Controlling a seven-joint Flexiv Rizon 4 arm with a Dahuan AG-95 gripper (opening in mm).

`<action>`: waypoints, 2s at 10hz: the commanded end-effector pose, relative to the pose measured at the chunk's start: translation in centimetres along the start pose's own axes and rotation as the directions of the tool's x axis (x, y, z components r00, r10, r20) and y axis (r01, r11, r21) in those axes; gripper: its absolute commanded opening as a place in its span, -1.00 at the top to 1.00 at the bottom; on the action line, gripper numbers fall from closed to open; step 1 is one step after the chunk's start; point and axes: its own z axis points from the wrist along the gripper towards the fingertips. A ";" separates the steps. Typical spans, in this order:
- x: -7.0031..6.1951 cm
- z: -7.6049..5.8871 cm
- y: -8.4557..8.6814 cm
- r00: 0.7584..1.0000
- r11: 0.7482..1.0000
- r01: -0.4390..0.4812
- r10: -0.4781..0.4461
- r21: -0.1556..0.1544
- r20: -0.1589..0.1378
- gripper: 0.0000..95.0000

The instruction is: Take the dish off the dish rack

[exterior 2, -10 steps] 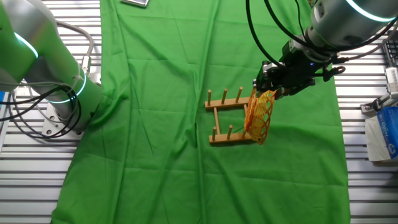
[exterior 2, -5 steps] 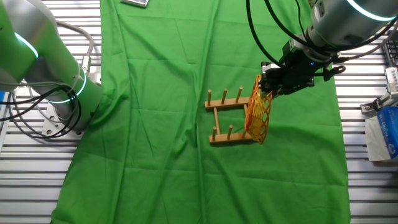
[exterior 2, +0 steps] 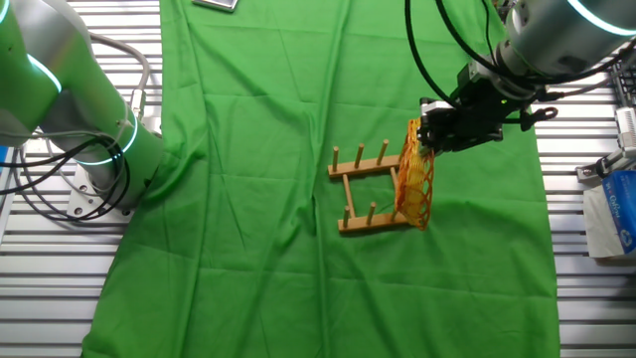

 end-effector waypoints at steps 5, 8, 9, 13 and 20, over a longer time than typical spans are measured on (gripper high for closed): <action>0.2 -0.2 0.5 1.000 1.000 -0.018 0.018 -0.010 0.013 1.00; 0.3 -0.2 0.6 1.000 1.000 -0.024 0.025 -0.015 0.014 1.00; 0.3 -0.3 0.7 0.999 0.999 -0.028 0.028 -0.017 0.015 1.00; 0.5 -0.5 0.9 0.999 0.999 -0.039 0.040 -0.030 0.020 1.00; 0.6 -0.8 1.0 0.999 0.998 -0.046 0.047 -0.044 0.015 1.00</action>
